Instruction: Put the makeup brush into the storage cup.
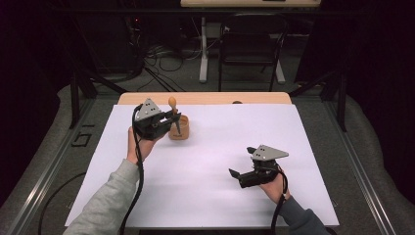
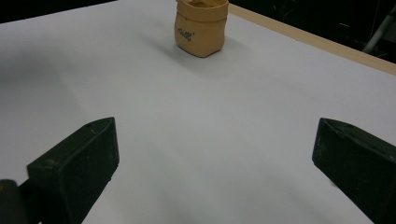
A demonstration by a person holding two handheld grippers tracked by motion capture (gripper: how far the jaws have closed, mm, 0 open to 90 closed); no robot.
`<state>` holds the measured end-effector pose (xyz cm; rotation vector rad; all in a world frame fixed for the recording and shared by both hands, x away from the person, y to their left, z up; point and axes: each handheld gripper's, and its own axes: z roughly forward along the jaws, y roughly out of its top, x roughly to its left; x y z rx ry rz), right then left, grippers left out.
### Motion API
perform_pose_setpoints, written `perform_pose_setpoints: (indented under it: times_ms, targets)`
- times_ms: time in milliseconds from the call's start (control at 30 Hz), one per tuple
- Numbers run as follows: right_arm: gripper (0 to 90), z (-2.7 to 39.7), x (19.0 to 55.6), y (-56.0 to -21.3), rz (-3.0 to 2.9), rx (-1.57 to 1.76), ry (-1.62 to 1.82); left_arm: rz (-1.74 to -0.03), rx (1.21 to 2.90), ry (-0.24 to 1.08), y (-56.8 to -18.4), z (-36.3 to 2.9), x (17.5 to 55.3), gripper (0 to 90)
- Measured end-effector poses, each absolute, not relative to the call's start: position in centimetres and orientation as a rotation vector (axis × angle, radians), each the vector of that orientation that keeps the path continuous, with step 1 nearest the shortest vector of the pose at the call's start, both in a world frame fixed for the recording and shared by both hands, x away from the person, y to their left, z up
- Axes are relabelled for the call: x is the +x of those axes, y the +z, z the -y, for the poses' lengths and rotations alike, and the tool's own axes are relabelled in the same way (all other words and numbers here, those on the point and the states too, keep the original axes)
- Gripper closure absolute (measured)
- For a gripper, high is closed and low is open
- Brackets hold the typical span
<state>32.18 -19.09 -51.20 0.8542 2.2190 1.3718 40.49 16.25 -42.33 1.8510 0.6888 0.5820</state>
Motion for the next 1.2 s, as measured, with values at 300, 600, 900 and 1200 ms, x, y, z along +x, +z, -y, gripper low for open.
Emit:
perform_pose_setpoints:
  times_ms: [300,600,900,1200]
  targets:
    - [0.2,19.1,32.2,-51.2,-2.217,0.858,1.370,-0.699,1.836,0.605,-41.5,-16.3,41.4,78.1]
    - [0.3,19.1,32.2,-51.2,-2.216,0.859,1.370,-0.703,1.836,0.623,-41.2,-16.1,42.2,78.1]
    - [0.3,19.2,32.2,-51.2,-2.216,0.862,1.370,-0.720,1.827,0.632,-41.4,-16.0,43.3,78.1]
    - [0.3,19.2,32.3,-51.2,-2.217,0.864,1.372,-0.738,1.835,0.641,-41.8,-16.0,44.3,78.1]
